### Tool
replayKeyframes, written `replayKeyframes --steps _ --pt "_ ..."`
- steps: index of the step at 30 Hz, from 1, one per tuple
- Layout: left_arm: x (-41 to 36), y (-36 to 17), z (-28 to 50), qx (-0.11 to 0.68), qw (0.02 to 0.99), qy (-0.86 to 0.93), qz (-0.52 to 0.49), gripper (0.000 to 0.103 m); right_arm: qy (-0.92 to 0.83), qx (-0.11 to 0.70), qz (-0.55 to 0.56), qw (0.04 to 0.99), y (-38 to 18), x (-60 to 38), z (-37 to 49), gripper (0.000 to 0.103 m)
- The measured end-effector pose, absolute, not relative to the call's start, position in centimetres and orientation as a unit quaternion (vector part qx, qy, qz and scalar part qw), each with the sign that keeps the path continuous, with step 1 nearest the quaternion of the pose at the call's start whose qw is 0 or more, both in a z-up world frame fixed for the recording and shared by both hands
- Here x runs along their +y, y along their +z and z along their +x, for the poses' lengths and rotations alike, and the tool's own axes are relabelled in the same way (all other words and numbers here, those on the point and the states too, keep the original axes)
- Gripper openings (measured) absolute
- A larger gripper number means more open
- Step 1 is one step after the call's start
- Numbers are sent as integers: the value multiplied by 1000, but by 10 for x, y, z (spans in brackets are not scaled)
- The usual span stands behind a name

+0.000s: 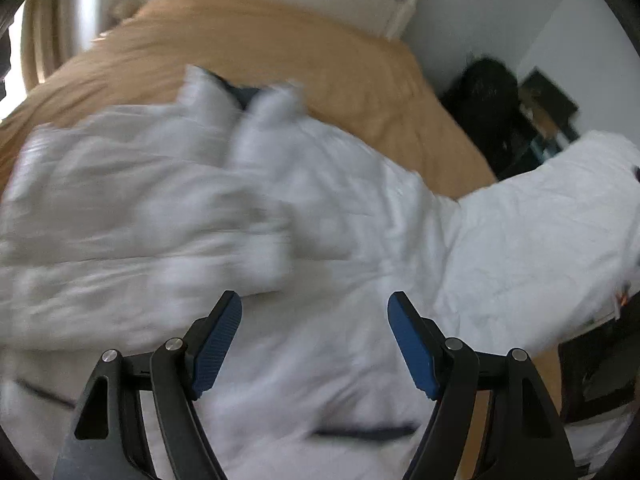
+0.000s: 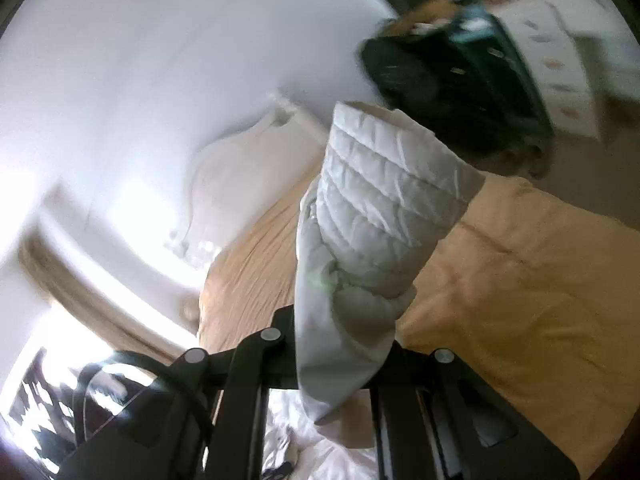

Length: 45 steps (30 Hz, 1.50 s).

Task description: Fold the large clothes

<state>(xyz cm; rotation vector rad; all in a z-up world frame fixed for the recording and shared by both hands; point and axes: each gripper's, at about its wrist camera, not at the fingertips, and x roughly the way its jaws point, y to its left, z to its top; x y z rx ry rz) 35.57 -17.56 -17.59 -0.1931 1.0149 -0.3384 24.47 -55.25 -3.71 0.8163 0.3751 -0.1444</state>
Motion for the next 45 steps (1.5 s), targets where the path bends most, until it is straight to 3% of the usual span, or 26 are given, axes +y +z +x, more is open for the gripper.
replayKeyframes --steps 2,7,12,19,20,22,24,25,29,32,35,37,38,41,43,45 --pt "-116 -163 337 475 858 -154 -121 83 -42 191 367 909 -25 -506 253 9" --pt "-3 -151 292 458 867 -127 -147 83 21 246 289 925 -21 -366 297 9" --pt "84 -142 242 443 874 -96 -176 84 77 324 246 910 -71 -232 341 9" --pt "156 -132 193 416 885 -53 -200 88 62 370 83 923 -146 -107 380 9" --pt "161 -133 189 415 886 -50 -203 88 49 376 48 924 -158 -92 382 12" --pt "173 -134 182 414 885 -43 -207 88 45 397 -3 917 -178 -75 397 39" --pt "182 -137 181 416 883 -38 -213 88 49 421 -45 905 -199 -55 399 57" --pt "185 -139 180 418 881 -36 -217 88 54 432 -68 898 -208 -47 397 57" --pt "190 -142 180 425 875 -36 -228 88 72 455 -61 886 -211 -53 378 61" --pt "184 -142 180 429 873 -43 -229 88 103 491 38 864 -204 -92 365 61" --pt "175 -137 178 429 874 -53 -223 88 106 459 171 865 -169 -159 334 62" --pt "167 -134 179 429 875 -56 -218 88 66 435 254 861 -155 -220 323 80" --pt "162 -133 181 431 874 -60 -216 88 37 427 277 860 -153 -247 320 82" --pt "148 -132 184 439 870 -65 -215 88 -71 480 297 823 -194 -333 325 82" --pt "137 -131 185 449 866 -70 -207 88 -99 549 307 771 -247 -365 327 74" --pt "131 -129 182 453 867 -74 -192 88 -97 568 319 752 -263 -381 317 71"
